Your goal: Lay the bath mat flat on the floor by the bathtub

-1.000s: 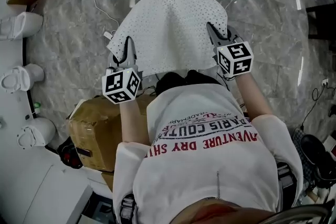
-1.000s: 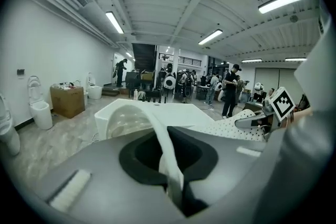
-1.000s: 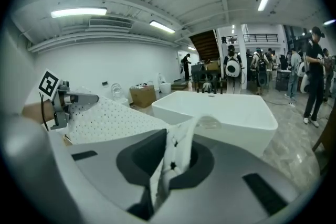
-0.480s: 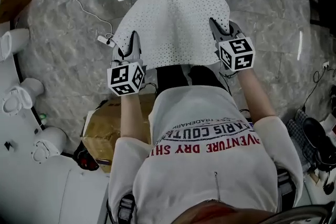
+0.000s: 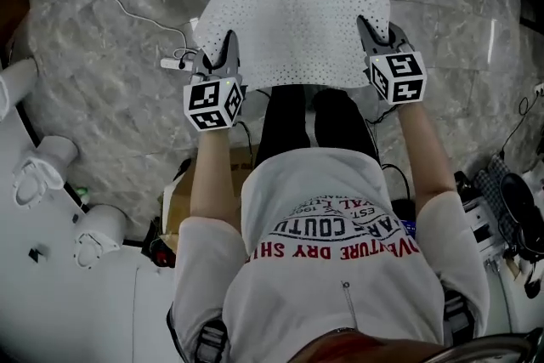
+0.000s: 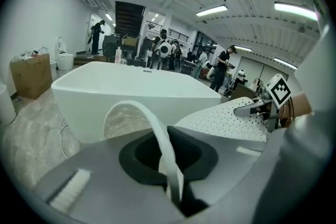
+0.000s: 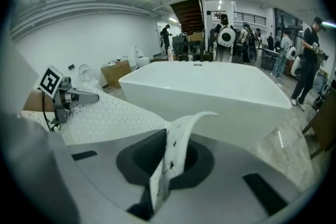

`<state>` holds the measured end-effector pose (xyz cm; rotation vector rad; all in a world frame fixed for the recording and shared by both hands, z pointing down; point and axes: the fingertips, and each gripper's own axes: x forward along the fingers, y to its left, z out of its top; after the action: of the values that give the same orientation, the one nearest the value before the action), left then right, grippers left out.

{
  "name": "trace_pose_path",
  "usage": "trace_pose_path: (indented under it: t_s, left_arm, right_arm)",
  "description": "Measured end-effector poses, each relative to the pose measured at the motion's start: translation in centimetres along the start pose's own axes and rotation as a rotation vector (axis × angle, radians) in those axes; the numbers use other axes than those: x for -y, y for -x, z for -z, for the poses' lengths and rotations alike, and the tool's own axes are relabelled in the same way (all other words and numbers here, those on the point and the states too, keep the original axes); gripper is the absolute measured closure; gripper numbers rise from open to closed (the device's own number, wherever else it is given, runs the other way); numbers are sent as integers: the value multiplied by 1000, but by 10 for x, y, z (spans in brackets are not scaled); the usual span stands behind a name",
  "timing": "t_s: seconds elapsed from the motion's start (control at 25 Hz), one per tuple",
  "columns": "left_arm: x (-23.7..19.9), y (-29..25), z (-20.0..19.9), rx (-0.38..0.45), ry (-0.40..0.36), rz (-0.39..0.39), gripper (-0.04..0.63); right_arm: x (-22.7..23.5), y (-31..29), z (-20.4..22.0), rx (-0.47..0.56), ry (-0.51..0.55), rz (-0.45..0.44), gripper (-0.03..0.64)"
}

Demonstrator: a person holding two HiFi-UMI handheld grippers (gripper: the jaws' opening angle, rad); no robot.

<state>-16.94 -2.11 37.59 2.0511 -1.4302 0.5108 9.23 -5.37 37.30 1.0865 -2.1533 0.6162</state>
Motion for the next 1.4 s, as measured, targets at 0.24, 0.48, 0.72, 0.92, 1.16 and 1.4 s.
trace_pose_path:
  t_s: [0.24, 0.48, 0.72, 0.92, 1.16, 1.4]
  left_arm:
    - [-49, -61, 56, -81, 60, -26, 569]
    - [-81, -127, 114, -60, 63, -44, 569]
    - [-105, -195, 171, -17, 8, -38, 569]
    - [-126, -254, 212, 16, -9, -34, 569]
    - [-160, -314, 251, 44, -30, -27, 569]
    - [-195, -349, 286, 32, -16, -35, 568]
  right_arm:
    - [8, -81, 45, -32, -36, 10, 600]
    - [31, -158, 102, -20, -36, 20, 600]
    - [59, -236, 150, 10, 25, 5, 598]
    - [85, -300, 188, 33, 67, 11, 599]
    - [112, -372, 218, 41, 34, 3, 598]
    - [128, -417, 252, 10, 44, 6, 598]
